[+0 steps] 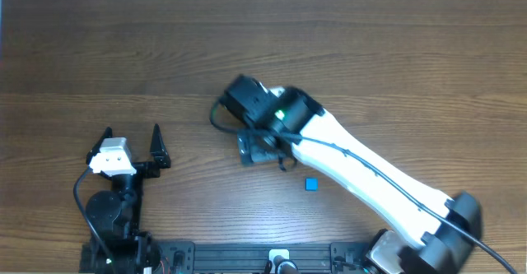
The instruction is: Stack Cubes
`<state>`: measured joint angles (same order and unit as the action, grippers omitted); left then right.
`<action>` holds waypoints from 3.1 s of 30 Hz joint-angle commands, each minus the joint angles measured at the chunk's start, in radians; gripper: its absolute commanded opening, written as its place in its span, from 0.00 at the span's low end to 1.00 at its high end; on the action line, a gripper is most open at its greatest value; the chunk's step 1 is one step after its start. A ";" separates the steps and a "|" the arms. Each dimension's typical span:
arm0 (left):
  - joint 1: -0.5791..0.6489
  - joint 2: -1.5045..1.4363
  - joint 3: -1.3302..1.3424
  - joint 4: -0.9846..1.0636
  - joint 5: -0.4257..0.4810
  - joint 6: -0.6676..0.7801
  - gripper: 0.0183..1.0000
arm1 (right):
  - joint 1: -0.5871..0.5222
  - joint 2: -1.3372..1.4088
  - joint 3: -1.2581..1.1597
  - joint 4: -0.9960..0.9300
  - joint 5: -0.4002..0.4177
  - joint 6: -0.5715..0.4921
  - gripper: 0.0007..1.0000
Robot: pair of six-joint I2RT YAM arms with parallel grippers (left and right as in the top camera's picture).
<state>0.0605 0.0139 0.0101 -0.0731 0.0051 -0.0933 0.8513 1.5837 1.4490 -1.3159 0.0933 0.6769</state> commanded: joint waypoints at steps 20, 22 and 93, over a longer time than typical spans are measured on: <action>0.005 -0.007 -0.004 -0.003 0.013 0.011 1.00 | -0.029 -0.324 -0.735 0.347 0.027 0.183 0.99; 0.005 -0.007 -0.004 -0.003 0.013 0.011 1.00 | -0.039 -0.302 -0.735 0.360 0.027 0.183 0.99; 0.005 -0.007 -0.004 -0.003 0.013 0.011 1.00 | -0.130 -0.131 -0.801 0.628 -0.085 0.025 0.21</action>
<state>0.0605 0.0135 0.0101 -0.0727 0.0051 -0.0933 0.7269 1.4460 0.6533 -0.6899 0.0090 0.6998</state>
